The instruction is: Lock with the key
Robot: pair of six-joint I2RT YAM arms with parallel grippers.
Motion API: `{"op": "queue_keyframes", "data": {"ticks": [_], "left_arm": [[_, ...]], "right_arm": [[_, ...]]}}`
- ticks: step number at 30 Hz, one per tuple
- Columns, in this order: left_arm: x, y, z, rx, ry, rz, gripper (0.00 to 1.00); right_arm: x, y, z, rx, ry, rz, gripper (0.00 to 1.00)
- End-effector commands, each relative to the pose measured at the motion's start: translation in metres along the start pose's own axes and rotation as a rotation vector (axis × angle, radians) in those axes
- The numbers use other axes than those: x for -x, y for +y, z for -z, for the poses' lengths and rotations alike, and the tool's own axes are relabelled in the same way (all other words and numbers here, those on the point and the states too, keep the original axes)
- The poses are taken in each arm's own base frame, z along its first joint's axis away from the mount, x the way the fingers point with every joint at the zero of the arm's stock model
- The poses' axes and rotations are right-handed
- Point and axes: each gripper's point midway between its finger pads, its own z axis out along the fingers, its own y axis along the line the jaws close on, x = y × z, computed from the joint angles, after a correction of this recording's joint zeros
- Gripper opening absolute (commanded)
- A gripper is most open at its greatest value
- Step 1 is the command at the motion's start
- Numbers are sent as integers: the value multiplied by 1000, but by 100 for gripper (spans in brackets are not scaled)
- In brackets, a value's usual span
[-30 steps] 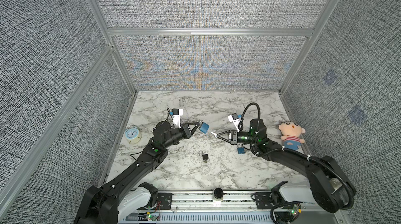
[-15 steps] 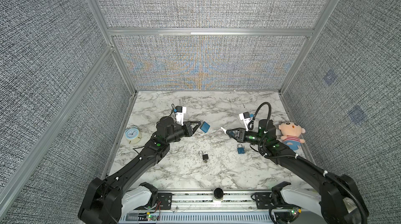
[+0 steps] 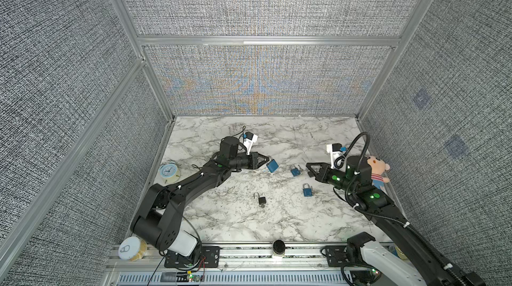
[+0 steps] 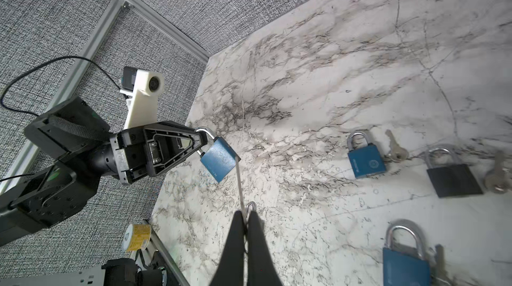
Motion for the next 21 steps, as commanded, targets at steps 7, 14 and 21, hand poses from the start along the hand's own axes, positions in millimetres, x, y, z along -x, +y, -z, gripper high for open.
{"op": "queue_keyframes", "data": {"ticks": [7,14,21], "left_arm": [[-16,0,-50,-76,194,-65,0],[-22,20,-74,-74,265,-28,0],[-32,46,-95,-49,322,15,0]], "right_arm": [[-9,-23,10,-124,22,-10,0],[-10,-25,8,-129,28,-15,0],[-13,-28,4,-127,42,-18,0]]}}
